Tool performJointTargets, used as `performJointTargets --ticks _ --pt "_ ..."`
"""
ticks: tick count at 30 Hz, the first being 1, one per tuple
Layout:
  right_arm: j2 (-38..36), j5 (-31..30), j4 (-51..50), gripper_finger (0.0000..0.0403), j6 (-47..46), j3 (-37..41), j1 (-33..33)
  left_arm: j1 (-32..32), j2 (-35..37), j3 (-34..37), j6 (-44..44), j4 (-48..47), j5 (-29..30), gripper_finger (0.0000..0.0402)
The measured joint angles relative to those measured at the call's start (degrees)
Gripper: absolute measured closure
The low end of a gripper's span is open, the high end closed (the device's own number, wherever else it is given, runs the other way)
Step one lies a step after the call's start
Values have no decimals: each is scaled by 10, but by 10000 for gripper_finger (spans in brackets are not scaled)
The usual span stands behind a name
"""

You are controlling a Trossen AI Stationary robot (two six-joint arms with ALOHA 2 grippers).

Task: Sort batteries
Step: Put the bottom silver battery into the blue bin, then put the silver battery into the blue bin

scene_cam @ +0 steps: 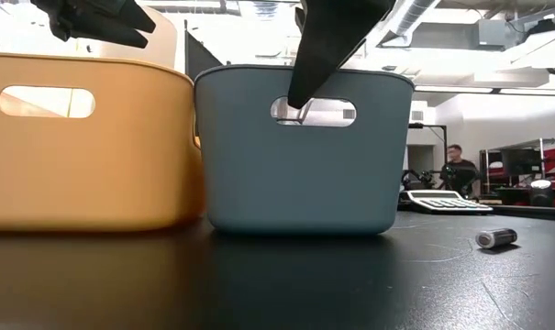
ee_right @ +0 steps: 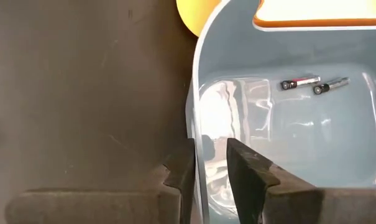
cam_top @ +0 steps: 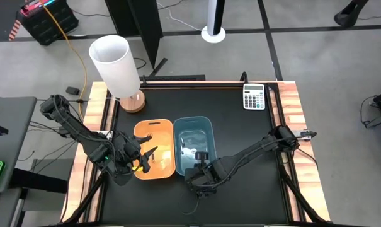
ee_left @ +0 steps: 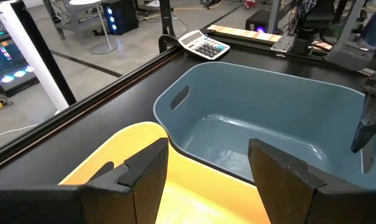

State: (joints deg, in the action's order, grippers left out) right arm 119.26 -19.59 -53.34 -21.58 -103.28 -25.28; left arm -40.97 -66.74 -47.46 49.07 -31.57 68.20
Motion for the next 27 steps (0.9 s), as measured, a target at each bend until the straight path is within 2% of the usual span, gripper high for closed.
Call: performJointTargets --ticks 6,18,23,27 --pt "0 -1 0 274 0 0 -1 0 0 0 0 0 0 185" --pt "0 -27 -10 176 21 -7 -8 0 0 0 0 0 0 185" --pt "0 -72 -48 168 43 -43 -14 0 0 0 0 -1 -2 185" --pt "-1 -80 -89 168 47 -84 -27 0 0 0 0 -1 -4 185"
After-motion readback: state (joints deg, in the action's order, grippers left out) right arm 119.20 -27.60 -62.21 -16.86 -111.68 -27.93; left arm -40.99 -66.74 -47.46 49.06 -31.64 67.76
